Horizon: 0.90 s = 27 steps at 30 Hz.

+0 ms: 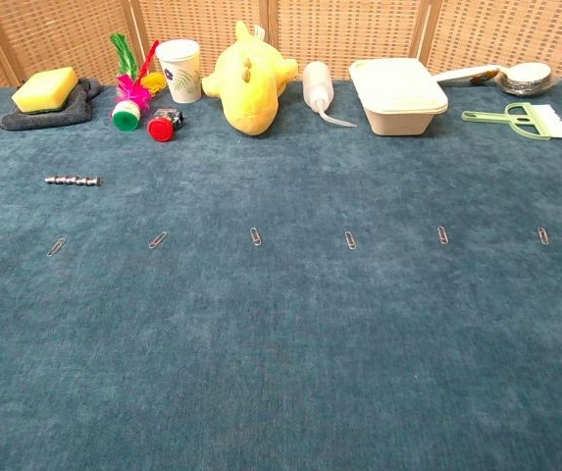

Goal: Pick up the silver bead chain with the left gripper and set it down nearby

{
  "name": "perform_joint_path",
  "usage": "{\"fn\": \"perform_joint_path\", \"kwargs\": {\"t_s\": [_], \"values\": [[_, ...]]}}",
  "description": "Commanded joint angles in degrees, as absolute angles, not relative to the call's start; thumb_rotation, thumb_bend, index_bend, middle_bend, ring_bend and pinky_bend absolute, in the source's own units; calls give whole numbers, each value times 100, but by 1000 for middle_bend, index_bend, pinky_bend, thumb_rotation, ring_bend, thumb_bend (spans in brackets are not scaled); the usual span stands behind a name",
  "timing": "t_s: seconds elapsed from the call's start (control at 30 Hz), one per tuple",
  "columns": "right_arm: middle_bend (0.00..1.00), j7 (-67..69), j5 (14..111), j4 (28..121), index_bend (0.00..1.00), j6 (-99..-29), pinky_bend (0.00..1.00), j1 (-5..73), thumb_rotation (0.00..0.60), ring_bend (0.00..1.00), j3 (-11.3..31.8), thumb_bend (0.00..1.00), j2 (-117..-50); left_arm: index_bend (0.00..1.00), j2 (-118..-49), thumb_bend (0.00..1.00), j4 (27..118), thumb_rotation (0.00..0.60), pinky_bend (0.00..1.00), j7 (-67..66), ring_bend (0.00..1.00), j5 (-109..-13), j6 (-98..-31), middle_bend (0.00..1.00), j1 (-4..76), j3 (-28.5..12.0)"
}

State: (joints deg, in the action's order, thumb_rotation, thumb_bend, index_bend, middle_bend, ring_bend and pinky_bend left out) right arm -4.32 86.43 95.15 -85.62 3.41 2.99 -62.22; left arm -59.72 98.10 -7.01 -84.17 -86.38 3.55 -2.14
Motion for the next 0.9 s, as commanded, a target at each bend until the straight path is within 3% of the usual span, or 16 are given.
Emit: {"fn": "perform_joint_path", "kwargs": {"t_s": [0.03,0.57,0.9], "values": [[202,-440,8652,9518,159,-8551,179,353,526,216,304,376,-6231,261,-5983,301,9798,600,221,-696,241,-8412,-8619,282,355,-205],[202,-354,8629,9471,144,-8523,180,378,514,216,330,376,-6323,263,-5865,301,9837,600,221,-536,261,-8422,-8571,281,405,-259],[202,-381,8627,9468,142,-8544,180,315,514,215,263,376,-6427,267,-5867,301,9548,600,221,-668,280,-8210,-7859,283,1040,-616]]}}
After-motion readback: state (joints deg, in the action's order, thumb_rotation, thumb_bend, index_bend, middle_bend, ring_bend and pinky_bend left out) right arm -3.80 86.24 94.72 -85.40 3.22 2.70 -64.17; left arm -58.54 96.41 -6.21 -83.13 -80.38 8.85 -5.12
